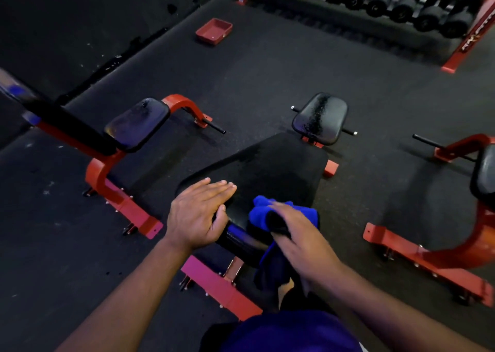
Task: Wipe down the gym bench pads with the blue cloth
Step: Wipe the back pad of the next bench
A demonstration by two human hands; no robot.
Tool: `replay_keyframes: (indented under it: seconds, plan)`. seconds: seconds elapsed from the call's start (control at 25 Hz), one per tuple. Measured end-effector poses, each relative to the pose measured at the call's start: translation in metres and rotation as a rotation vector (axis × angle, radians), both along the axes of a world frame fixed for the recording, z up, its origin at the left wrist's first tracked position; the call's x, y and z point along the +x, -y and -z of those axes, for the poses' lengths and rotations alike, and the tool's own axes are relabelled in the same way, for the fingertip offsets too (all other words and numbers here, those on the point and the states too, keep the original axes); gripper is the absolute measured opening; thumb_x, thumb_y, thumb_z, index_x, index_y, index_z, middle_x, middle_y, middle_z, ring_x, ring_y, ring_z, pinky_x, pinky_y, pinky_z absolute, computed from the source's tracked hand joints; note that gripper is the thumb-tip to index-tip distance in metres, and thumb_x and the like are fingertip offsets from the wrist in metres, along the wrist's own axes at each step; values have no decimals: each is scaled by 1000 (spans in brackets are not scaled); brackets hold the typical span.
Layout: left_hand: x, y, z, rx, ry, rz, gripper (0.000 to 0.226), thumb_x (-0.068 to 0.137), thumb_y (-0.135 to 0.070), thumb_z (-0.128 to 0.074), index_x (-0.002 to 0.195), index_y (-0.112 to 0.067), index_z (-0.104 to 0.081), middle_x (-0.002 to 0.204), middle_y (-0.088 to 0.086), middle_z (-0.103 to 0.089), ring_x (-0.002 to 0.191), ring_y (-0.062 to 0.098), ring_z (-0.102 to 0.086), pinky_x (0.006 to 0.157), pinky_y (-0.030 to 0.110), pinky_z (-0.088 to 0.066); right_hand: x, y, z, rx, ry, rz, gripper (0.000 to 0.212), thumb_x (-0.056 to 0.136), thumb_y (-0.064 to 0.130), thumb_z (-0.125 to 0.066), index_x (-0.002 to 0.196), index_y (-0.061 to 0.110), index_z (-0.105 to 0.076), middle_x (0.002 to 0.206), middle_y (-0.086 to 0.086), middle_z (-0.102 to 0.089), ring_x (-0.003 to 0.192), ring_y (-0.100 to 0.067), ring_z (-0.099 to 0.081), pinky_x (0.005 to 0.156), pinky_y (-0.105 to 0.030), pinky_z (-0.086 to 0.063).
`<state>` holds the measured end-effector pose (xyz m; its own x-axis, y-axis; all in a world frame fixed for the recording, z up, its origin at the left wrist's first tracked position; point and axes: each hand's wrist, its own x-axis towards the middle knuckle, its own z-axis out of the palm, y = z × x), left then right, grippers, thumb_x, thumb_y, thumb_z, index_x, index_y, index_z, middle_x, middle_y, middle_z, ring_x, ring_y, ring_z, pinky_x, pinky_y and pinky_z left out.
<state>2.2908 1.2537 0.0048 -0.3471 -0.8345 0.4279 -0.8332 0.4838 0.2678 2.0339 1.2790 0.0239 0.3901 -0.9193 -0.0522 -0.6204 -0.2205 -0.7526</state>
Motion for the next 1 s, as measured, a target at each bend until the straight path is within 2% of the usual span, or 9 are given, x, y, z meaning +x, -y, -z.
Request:
replay_keyframes:
  seconds: [0.12,0.2,0.32,0.44,0.52,0.6,0.72,0.88,1.0]
  plan:
    - [0,-2,-3,-10,-27,-9,45,91,-25,-44,122,-11,-74,124,3,-73,120,17,-67,110,41,-46,-14,56,31,122,-87,173,37,94,14,-60,130,13,-56,126,-6,-61,120,-24,-55,96,-22,-34]
    - [0,-5,-3,-22,-66,-25,48,92,-23,-43,127,-8,-71,130,5,-70,125,19,-64,116,41,-39,-21,79,41,189,-167,174,33,96,16,-57,129,16,-56,125,-7,-61,120,-26,-55,95,-30,-36]
    - [-8,-14,3,26,-211,-257,58,97,-24,-33,150,-4,-46,157,9,-46,150,21,-36,128,42,-14,-16,81,24,106,-55,200,30,94,11,-59,123,21,-58,120,-1,-62,118,-21,-57,99,-32,-40]
    - [-24,-24,13,131,-586,-552,63,104,-32,-23,161,-8,-13,171,3,-10,158,15,-5,129,37,-2,10,53,-11,-14,102,-201,52,85,1,-62,133,20,-54,142,8,-51,134,-4,-43,116,-24,-28]
    - [-29,-26,18,153,-741,-633,62,105,-36,-20,161,-13,-5,171,-4,-2,158,10,1,129,35,-3,27,33,-15,-112,7,-464,70,74,9,-56,141,30,-47,155,16,-34,144,-2,-29,120,-23,-18]
    - [-34,-28,22,137,-861,-662,60,105,-39,-20,160,-18,-6,170,-9,-2,157,8,0,129,34,-5,43,43,-11,-212,-30,-581,74,73,19,-52,144,37,-41,158,18,-26,146,-6,-25,120,-30,-20]
    - [-40,-25,24,121,-1000,-708,58,106,-38,-24,159,-19,-13,170,-7,-9,158,11,-7,129,36,-8,87,90,4,-226,11,-667,68,77,20,-50,144,30,-44,159,10,-30,146,-11,-28,120,-28,-19]
    - [-43,-22,24,133,-977,-767,56,108,-27,-24,160,-10,-17,170,-4,-13,157,8,-9,128,28,-7,133,152,32,-41,-16,-524,56,87,19,-55,141,10,-49,147,-6,-49,137,-22,-44,116,-23,-23]
    - [-43,-23,23,158,-948,-772,55,108,-19,-24,161,-7,-17,170,-3,-13,156,6,-9,127,24,-7,99,163,52,-15,-4,-440,54,93,19,-58,145,13,-45,151,1,-44,141,-19,-39,118,-21,-20]
